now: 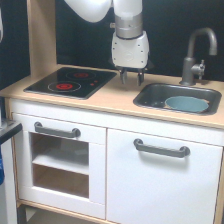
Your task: Place the pot in the sink
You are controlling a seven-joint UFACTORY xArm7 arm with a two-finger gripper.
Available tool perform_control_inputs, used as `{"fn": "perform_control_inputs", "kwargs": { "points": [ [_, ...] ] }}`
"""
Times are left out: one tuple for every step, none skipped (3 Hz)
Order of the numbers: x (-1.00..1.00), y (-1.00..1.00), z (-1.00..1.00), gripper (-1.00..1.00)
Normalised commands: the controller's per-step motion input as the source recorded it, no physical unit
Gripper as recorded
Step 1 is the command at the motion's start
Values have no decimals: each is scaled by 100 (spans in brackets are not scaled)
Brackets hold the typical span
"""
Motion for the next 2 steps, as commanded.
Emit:
{"fn": "perform_control_inputs", "kwargs": {
  "points": [
    [-27,-2,36,100],
    [-26,-4,33,100]
  ]
}}
